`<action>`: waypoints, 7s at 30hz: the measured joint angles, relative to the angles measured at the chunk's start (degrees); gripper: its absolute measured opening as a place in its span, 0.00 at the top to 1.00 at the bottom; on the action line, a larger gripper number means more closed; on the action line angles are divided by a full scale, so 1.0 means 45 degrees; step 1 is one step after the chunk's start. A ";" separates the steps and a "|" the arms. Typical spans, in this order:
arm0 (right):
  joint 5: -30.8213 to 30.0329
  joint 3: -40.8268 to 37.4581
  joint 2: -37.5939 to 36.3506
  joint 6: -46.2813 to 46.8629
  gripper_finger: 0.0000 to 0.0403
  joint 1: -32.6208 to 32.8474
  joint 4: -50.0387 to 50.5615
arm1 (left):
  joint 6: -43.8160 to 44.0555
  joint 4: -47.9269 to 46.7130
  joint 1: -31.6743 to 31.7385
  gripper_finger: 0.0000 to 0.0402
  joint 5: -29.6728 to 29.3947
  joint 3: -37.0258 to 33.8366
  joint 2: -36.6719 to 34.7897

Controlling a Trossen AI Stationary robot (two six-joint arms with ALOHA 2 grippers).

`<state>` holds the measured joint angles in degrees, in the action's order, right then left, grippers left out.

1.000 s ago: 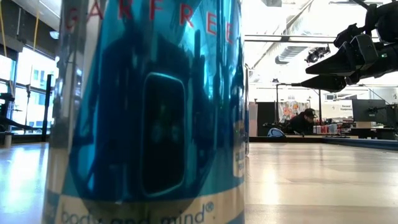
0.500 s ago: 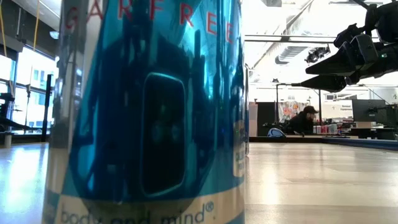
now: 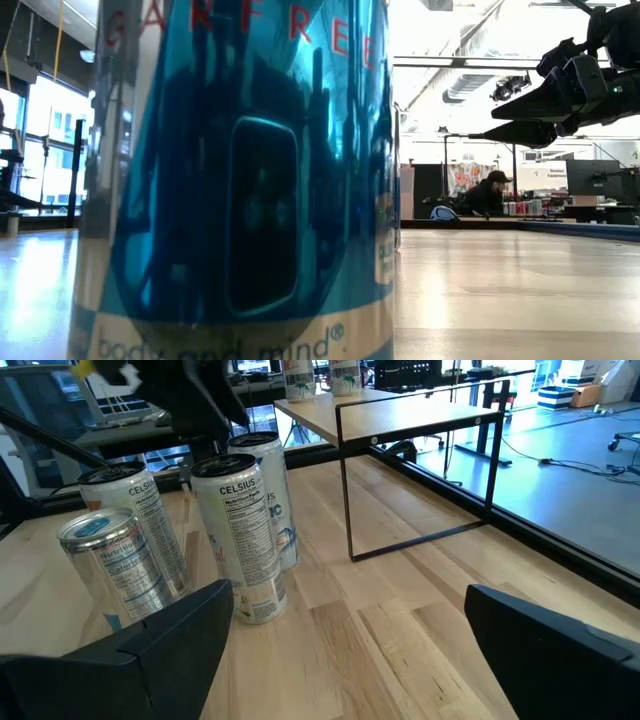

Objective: Place canned beverage on shelf
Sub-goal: Put the top white blue soda can on the shelf

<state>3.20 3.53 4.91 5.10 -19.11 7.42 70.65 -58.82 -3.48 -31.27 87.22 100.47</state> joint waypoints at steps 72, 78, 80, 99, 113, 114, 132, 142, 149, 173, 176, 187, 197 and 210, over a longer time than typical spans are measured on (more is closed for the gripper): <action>0.0000 0.0000 -0.0010 -0.0005 0.04 0.0002 0.0003 | -0.1757 -0.2193 0.0807 0.46 0.2587 0.0738 0.0714; 0.0000 0.0000 -0.0010 -0.0002 0.04 0.0000 0.0002 | -0.1831 -0.2015 0.0289 0.46 0.1993 0.0747 0.0398; 0.0000 -0.0001 -0.0010 -0.0001 0.04 0.0002 0.0002 | -0.1807 -0.2081 0.0054 0.46 0.1640 0.0748 0.0374; 0.0000 -0.0002 -0.0005 -0.0002 0.04 0.0005 0.0003 | 0.1404 -0.3801 -0.2165 0.46 0.0491 0.0748 0.0325; 0.0000 -0.0004 -0.0005 -0.0001 0.04 0.0002 0.0002 | 0.4326 -0.4742 -0.3276 0.47 0.0107 0.0012 0.0325; 0.0000 -0.0002 -0.0005 0.0000 0.04 0.0003 0.0002 | 0.4379 -0.4723 -0.3276 0.47 0.0102 -0.0018 0.0322; 0.0000 0.0000 -0.0005 -0.0004 0.04 0.0004 -0.0001 | 0.5840 -0.4634 -0.3273 0.47 -0.0265 -0.0218 0.0038; 0.0000 0.0000 -0.0005 0.0000 0.04 0.0003 0.0001 | 0.7263 -0.4756 -0.3681 0.47 -0.0108 -0.1112 -0.0128; 0.0000 -0.0001 0.0005 -0.0005 0.04 0.0004 0.0000 | 0.7288 -0.4657 -0.3611 0.47 -0.0619 -0.1112 -0.0243; 0.0004 0.0000 0.0000 -0.0005 0.04 0.0004 0.0000 | 0.7235 -0.3568 -0.1291 0.47 -0.0199 -0.1107 -0.0243; 0.0000 -0.0001 0.0000 -0.0004 0.04 0.0004 0.0004 | 0.6854 -0.2962 -0.0881 0.47 -0.0192 -0.1098 -0.0243; 0.0000 0.0000 0.0000 -0.0003 0.04 0.0001 0.0004 | 0.4544 -0.1766 0.0827 0.47 0.0997 -0.1088 -0.0243; 0.0000 0.0000 0.0000 -0.0005 0.04 0.0000 0.0002 | 0.2285 -0.0678 0.1895 0.47 0.1757 -0.1078 -0.0243; 0.0000 0.0000 0.0000 0.0000 0.04 0.0002 0.0004 | -0.3794 0.0384 0.2533 0.47 0.3243 -0.1064 -0.0248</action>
<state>3.20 3.53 4.90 5.10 -19.10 7.44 53.57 -57.09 7.92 -16.68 82.43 99.35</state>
